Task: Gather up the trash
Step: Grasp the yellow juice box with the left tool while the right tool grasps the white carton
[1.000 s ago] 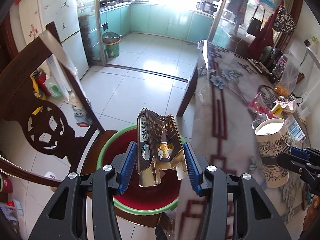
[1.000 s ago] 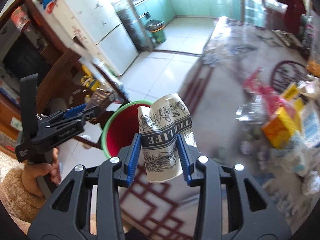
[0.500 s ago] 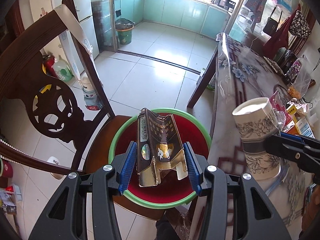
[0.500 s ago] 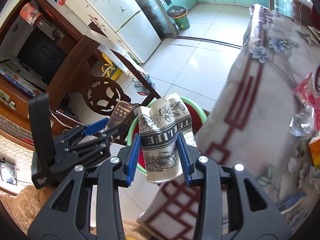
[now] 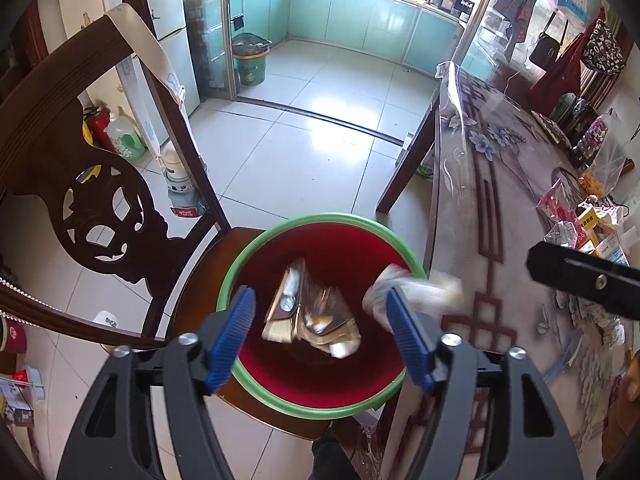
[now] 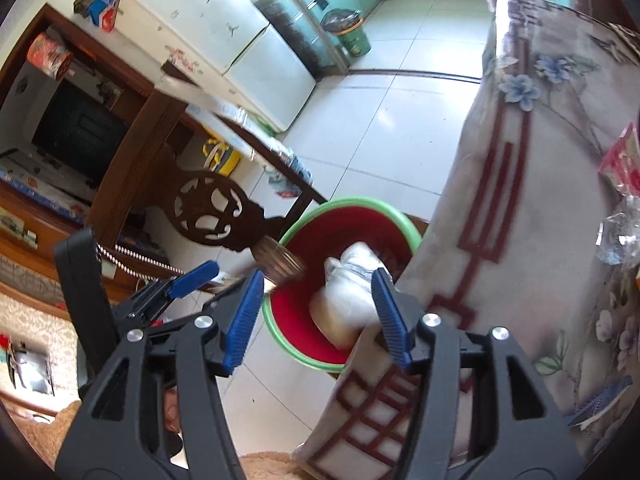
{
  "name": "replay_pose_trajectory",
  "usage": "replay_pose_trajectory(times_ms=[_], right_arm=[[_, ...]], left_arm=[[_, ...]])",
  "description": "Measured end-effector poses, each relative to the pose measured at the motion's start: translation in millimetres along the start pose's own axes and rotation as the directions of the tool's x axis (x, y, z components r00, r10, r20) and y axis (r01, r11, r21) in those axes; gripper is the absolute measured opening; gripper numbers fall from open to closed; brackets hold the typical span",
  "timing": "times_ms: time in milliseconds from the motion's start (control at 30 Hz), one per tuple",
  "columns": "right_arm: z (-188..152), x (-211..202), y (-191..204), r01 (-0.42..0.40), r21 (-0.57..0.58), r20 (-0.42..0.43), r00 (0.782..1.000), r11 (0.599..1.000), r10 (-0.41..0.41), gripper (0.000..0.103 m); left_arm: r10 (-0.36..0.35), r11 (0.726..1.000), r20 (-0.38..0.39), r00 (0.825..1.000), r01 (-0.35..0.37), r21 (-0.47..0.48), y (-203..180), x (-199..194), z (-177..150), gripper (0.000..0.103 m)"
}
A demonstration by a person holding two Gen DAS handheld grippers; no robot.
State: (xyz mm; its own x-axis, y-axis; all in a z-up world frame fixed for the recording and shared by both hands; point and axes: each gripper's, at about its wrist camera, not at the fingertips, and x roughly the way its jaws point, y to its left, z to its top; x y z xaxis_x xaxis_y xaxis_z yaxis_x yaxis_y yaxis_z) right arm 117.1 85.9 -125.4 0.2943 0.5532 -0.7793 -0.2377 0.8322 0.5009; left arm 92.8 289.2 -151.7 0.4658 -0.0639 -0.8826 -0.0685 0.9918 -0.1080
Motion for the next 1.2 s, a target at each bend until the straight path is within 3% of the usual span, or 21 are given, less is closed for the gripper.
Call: replay_pose_trajectory(times_ms=[200, 367, 500, 633, 767, 867, 1033, 1200], right_arm=[[-5, -53, -6, 0.089, -0.032, 0.128, 0.988, 0.996, -0.084, 0.054], [-22, -105, -30, 0.185, 0.015, 0.227, 0.956, 0.983, -0.184, 0.059], [-43, -123, -64, 0.256, 0.104, 0.229, 0.934, 0.961, -0.273, 0.060], [-62, -146, -104, 0.297, 0.217, 0.227, 0.911, 0.930, -0.344, 0.060], [-75, -185, -152, 0.355, 0.324, 0.235, 0.867, 0.877, -0.438, 0.060], [-73, -204, -194, 0.385, 0.387, 0.215, 0.846, 0.838, -0.487, 0.060], [-52, -203, -264, 0.394, 0.421, 0.147, 0.859, 0.817, -0.491, 0.065], [-44, -180, -312, 0.334, 0.403, 0.078, 0.915, 0.852, -0.396, 0.066]], left_arm=[[-0.037, 0.999, 0.004, 0.999, 0.037, 0.009, -9, -5, 6, 0.069], [-0.086, 0.993, 0.051, 0.995, 0.082, 0.089, -39, -19, 20, 0.071], [-0.137, 0.981, 0.074, 0.988, 0.125, 0.149, -69, -25, 29, 0.076], [-0.175, 0.968, 0.048, 0.983, 0.163, 0.189, -99, -21, 31, 0.076], [-0.202, 0.953, 0.033, 0.979, 0.188, 0.236, -133, -20, 28, 0.081], [-0.211, 0.946, 0.029, 0.977, 0.197, 0.259, -158, -21, 22, 0.084], [-0.222, 0.947, -0.017, 0.975, 0.219, 0.236, -203, -15, 9, 0.084], [-0.246, 0.948, -0.075, 0.966, 0.256, 0.189, -252, -5, -4, 0.084]])
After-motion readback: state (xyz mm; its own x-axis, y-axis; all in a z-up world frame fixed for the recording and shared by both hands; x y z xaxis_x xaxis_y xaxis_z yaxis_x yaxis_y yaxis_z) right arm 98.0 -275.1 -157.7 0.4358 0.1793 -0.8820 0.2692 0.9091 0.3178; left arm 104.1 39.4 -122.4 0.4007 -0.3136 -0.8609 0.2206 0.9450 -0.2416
